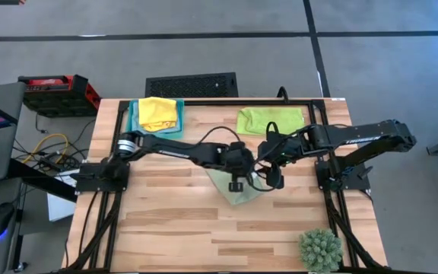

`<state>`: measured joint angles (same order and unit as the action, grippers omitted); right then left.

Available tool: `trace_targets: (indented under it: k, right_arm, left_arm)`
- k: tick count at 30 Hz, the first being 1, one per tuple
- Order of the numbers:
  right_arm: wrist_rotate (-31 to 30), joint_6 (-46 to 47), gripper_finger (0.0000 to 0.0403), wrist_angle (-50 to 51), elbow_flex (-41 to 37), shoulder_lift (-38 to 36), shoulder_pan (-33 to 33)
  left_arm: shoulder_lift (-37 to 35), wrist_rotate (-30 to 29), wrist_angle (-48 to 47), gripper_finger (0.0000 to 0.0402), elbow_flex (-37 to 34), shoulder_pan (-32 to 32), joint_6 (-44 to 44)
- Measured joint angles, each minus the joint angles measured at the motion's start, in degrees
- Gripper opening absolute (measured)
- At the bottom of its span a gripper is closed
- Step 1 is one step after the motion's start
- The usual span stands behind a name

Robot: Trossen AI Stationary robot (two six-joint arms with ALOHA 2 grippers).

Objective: Fold microfiber towels
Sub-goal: Fold the green microfiber towel

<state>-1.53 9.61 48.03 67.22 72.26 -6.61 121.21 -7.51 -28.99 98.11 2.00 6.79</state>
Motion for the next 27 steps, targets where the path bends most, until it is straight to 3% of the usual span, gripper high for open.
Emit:
trace_targets:
  k: [5, 14, 27]
  right_arm:
    - [0.4, -0.1, 0.0221, 1.8, -0.1, -0.1, -0.1]
    - [-0.1, 0.9, 0.0221, 3.8, 0.0, -1.4, 0.0]
    - [-0.1, 1.1, 0.0221, 4.8, 0.0, -2.5, 0.0]
  left_arm:
    - [4.7, 2.0, -2.9, 0.0003, 7.4, 0.3, 4.3]
    - [5.5, 1.3, -4.1, 0.0017, 8.6, 0.4, 2.8]
    - [5.5, 1.3, -3.6, 0.0125, 8.6, 0.9, 3.0]
